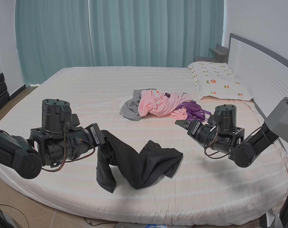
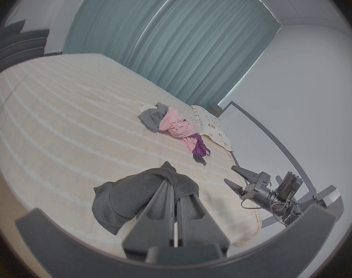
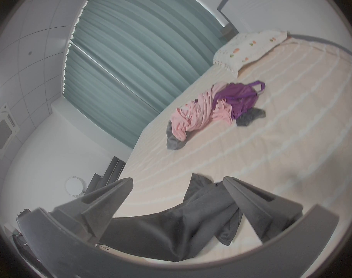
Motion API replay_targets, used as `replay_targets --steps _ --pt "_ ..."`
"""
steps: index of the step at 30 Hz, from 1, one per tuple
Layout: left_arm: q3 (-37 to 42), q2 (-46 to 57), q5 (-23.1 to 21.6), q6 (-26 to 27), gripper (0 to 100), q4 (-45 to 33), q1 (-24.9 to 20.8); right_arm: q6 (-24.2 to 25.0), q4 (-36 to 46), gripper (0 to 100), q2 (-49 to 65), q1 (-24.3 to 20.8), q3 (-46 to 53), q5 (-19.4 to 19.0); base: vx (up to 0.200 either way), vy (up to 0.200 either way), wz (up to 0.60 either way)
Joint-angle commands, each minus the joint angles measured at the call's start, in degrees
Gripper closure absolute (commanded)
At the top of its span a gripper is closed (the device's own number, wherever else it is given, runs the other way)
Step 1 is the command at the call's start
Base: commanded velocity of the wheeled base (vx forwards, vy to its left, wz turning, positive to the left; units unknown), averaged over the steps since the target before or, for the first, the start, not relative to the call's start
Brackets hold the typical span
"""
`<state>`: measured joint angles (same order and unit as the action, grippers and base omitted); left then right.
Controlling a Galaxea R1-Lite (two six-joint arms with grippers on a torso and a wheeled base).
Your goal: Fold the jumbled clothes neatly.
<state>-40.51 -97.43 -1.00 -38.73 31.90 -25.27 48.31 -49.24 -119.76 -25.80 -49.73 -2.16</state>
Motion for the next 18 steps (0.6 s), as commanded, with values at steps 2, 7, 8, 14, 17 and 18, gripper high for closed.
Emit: replay_targets --steps 2,7,8,14,17,18 --pt "-1.15 -2.33 -0.23 -1.44 100 0.27 -1.36 2.75 0.02 0 -1.88 -1.19 1.83 -2.50 0.000 0.000 0.00" --pt "-3.35 -1.71 0.03 -1.61 100 0.27 -2.41 2.93 0.72 0 -2.58 -5.41 4.64 -3.29 0.000 0.000 0.00" --pt "-3.79 -1.63 0.30 -1.61 100 0.27 -2.77 2.93 0.99 0 -3.02 -6.02 4.90 -3.38 0.000 0.000 0.00" --pt "-7.22 -1.63 0.82 -2.67 100 0.27 -3.21 2.75 2.92 0 -5.66 -8.92 7.01 -3.29 0.000 0.000 0.00" --pt "-10.38 -1.63 2.32 -3.81 100 0.18 -3.38 2.58 2.39 0 -9.35 -9.80 7.89 -3.20 0.000 0.000 0.00" --pt "-10.82 -1.63 2.67 -3.81 100 0.18 -3.73 2.49 2.30 0 -9.97 -9.98 7.98 -3.12 0.000 0.000 0.00"
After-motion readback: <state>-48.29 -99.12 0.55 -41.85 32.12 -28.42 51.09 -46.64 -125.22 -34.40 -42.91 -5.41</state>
